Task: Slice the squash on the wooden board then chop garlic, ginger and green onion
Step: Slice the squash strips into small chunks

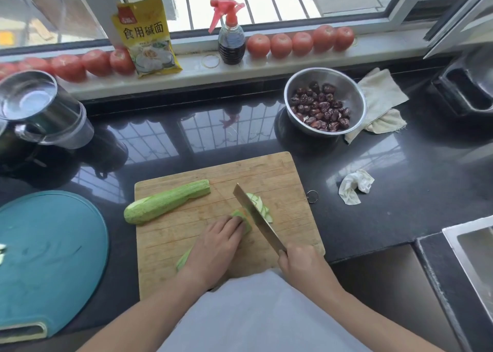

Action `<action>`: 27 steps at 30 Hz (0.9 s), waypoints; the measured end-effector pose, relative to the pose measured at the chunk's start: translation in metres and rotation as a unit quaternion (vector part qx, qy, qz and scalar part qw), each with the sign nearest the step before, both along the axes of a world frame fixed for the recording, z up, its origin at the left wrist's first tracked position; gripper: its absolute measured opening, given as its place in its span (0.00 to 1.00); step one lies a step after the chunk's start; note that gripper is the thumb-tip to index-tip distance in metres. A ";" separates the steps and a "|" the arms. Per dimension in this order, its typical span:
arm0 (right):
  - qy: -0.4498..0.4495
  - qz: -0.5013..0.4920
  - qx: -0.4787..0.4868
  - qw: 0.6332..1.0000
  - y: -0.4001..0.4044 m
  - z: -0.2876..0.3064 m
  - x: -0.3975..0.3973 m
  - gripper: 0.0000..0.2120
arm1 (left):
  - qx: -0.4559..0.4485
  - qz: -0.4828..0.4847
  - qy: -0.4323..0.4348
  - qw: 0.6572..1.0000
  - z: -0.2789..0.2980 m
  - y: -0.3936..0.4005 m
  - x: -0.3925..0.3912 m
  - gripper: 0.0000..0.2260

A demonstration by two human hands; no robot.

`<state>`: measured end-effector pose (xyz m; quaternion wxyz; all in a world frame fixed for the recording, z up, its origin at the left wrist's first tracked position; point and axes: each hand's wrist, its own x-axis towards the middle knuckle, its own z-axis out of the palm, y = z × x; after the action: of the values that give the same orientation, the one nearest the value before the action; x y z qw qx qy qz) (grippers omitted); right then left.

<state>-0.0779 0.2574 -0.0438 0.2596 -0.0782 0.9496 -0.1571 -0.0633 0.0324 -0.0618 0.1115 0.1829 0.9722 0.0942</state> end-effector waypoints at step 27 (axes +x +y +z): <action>-0.023 0.018 0.010 1.000 -0.025 -0.016 -0.012 0.12 | -0.023 -0.029 0.004 0.999 0.008 0.005 -0.008 0.21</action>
<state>-0.0902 0.2322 -0.0599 0.2853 -0.0891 0.9432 -0.1448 -0.0718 0.0377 -0.0539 0.1143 0.2088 0.9689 0.0679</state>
